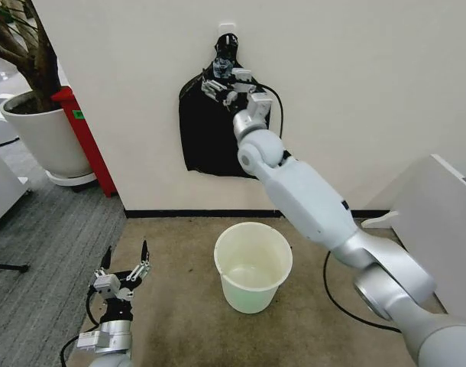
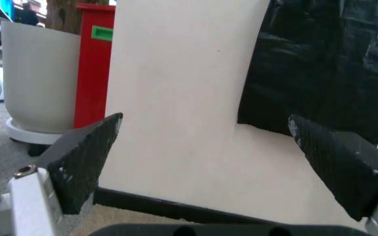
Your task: Place the garbage bag over the trash bin.
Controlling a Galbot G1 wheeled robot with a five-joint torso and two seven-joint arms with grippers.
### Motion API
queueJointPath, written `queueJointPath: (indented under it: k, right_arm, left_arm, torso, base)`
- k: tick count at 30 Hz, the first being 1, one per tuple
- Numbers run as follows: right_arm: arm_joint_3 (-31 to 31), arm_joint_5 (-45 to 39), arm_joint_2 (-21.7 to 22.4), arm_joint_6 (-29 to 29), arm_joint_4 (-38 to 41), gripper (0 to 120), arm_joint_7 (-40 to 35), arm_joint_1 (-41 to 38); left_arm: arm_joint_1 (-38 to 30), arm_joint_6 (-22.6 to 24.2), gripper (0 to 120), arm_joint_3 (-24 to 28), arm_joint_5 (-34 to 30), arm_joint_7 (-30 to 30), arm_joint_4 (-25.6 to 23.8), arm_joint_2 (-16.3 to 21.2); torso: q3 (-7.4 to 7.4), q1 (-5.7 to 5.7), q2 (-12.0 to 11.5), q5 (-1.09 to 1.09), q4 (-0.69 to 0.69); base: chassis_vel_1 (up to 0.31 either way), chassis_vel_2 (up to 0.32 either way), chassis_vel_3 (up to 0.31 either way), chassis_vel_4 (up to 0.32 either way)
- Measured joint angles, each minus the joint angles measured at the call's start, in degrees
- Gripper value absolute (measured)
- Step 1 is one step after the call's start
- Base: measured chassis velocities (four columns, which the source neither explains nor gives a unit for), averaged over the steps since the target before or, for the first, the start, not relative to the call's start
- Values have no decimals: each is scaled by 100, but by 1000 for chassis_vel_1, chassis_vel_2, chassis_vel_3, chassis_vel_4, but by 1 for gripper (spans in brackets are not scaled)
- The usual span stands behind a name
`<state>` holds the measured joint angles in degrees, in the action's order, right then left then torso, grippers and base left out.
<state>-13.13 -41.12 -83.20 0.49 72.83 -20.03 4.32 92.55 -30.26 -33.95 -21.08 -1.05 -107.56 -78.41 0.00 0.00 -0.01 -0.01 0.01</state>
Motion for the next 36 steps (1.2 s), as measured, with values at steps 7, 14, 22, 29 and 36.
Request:
queueJointPath:
  k: [7,14,22,29,36]
  right_arm:
    - [127,-30,-127,99,-532,100,231,-236]
    - [229,-23,-216,187,-839,100,368,-239]
    - [346,45,-386,284,-1210,100,499,-309]
    - [378,125,-455,346,-1374,96,576,-310]
    - [448,175,-475,381,-1520,74,619,-376]
  left_arm:
    - [5,-78,100,-11,44,20,40,18]
    - [-17,-86,100,-3,67,34,7,26]
    - [-1,-86,100,-36,51,37,-3,76]
    - [-9,-90,100,-10,62,40,24,43]
    - [-10,-91,100,-5,75,44,53,39]
  torso:
    - [-1,0,1,1,-2]
    - [0,0,1,2,-3]
    - [0,0,1,1,-2]
    - [0,0,0,1,0]
    - [-1,0,1,1,-1]
  base:
    - [0,0,0,0]
    - [0,0,0,0]
    - [0,0,0,0]
    - [0,0,0,0]
    - [0,0,0,0]
